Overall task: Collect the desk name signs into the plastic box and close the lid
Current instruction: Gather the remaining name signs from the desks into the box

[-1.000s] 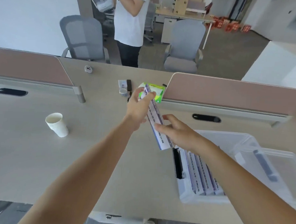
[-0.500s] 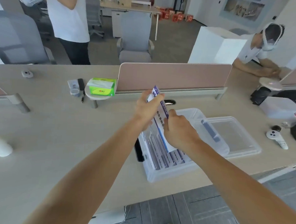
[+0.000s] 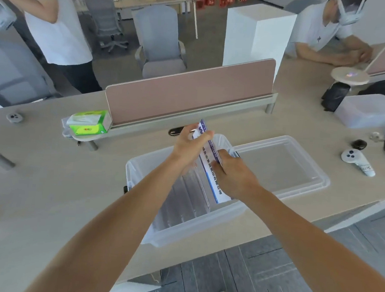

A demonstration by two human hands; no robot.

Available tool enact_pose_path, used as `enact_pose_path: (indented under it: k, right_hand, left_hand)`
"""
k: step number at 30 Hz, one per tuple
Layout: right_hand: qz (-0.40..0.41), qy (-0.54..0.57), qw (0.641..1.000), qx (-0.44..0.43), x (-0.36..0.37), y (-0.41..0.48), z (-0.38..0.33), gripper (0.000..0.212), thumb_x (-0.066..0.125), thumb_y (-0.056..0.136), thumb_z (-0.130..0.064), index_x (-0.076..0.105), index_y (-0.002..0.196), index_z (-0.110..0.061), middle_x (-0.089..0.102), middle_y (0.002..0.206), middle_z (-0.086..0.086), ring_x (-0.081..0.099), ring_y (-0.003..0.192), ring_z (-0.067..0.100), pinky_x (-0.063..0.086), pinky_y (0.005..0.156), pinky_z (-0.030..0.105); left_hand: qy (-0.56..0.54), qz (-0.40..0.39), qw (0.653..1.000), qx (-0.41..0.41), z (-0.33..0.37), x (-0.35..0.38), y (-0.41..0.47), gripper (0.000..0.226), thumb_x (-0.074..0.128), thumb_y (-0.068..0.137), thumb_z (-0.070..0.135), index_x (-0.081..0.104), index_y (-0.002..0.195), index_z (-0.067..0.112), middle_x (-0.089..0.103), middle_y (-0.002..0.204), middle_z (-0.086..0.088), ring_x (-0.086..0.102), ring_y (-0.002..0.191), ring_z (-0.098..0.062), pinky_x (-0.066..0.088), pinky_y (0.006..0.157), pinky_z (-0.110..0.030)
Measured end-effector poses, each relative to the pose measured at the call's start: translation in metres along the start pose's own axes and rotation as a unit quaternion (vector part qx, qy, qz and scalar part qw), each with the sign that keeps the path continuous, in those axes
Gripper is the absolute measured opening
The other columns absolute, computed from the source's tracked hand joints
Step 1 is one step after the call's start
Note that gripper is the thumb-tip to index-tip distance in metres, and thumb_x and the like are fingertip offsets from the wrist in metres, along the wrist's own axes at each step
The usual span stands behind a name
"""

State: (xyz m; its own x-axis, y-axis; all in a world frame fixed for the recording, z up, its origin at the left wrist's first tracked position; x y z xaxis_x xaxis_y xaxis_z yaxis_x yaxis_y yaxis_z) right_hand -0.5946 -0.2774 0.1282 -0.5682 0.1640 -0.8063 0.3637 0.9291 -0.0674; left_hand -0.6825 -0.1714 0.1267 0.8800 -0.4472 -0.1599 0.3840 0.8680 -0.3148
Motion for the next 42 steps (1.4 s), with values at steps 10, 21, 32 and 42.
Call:
enact_pose_path:
  k: [10,21,32,42]
  right_hand:
    - [-0.010,-0.059,0.997,0.048,0.022,0.040,0.051,0.026,0.030,0.105,-0.029,0.047,0.109,-0.010,0.059,0.088,0.011,0.052,0.063,0.023,0.043,0.056,0.031]
    - [-0.079,-0.179,0.976,0.091,0.082,0.075,0.069,0.028,0.035,0.101,-0.018,0.046,0.125,-0.010,0.058,0.091,0.012,0.058,0.087,0.034,0.037,0.065,0.036]
    - [-0.123,-0.140,0.974,0.130,0.128,0.094,0.107,0.025,0.038,0.099,-0.014,0.045,0.122,-0.010,0.053,0.086,0.007,0.053,0.079,0.030,0.040,0.065,0.037]
    - [-0.184,-0.073,0.959,0.204,0.151,0.093,0.126,0.028,0.039,0.101,-0.017,0.045,0.127,-0.009,0.060,0.113,0.013,0.062,0.100,0.032,0.048,0.071,0.039]
  left_hand:
    - [0.133,-0.019,0.991,0.018,-0.021,0.022,0.066,0.093,0.075,0.075,0.053,0.025,0.148,0.026,0.039,0.146,0.000,0.045,0.125,-0.020,0.041,0.100,-0.037]
    - [0.234,-0.113,0.965,0.019,-0.072,0.030,0.135,0.071,0.073,0.082,0.029,0.037,0.143,0.022,0.050,0.134,-0.004,0.054,0.112,-0.021,0.046,0.090,-0.033]
    - [0.403,-0.129,0.906,-0.031,-0.119,0.035,0.169,0.059,0.066,0.079,0.060,0.063,0.114,0.014,0.066,0.116,-0.004,0.062,0.107,-0.025,0.046,0.078,-0.030]
    - [0.368,-0.152,0.916,-0.043,-0.138,0.040,0.181,0.069,0.074,0.077,0.052,0.057,0.130,0.010,0.063,0.125,-0.004,0.059,0.115,-0.024,0.049,0.096,-0.037]
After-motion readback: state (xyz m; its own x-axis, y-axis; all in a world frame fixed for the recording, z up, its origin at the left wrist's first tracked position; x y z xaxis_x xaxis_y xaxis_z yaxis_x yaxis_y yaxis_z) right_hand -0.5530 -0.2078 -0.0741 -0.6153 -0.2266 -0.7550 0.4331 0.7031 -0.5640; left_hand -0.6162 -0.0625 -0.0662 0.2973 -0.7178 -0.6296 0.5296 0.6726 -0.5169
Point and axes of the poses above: each hand's wrist, its own y-axis towards the middle knuckle, its own x-axis out of the palm, z = x × y, the point moved 8 cm from there along y, towards the middle knuckle
